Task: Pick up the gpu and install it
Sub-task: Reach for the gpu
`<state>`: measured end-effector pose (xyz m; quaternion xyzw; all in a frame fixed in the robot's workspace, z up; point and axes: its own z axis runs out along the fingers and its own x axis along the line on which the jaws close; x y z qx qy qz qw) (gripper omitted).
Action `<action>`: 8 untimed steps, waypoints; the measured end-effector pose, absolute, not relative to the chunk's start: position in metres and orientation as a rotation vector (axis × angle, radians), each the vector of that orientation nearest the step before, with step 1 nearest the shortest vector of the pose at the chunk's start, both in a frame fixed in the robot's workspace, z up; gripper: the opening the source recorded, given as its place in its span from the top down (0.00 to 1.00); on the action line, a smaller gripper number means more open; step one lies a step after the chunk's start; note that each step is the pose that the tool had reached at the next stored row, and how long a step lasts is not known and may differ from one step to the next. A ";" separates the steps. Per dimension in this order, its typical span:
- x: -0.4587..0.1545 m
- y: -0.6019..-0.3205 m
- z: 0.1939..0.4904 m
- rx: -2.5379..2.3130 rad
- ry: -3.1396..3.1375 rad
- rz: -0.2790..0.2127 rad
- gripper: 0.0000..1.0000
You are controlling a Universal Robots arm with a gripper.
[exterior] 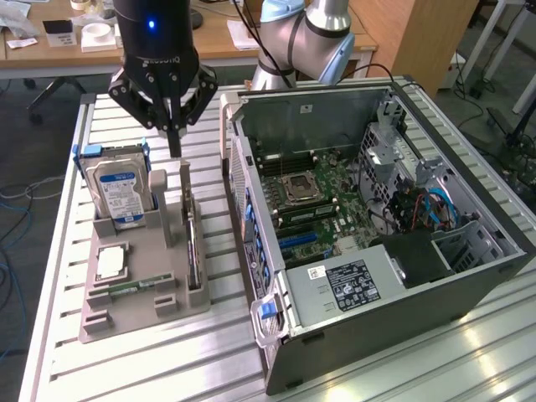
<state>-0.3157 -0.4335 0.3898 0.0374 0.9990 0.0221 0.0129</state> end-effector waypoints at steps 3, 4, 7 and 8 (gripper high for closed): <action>-0.316 -0.436 0.390 0.117 3.113 0.069 0.89; -0.316 -0.438 0.390 0.117 3.113 0.069 0.89; -0.316 -0.443 0.390 0.116 3.113 0.069 0.89; -0.316 -0.444 0.389 0.117 3.113 0.069 0.89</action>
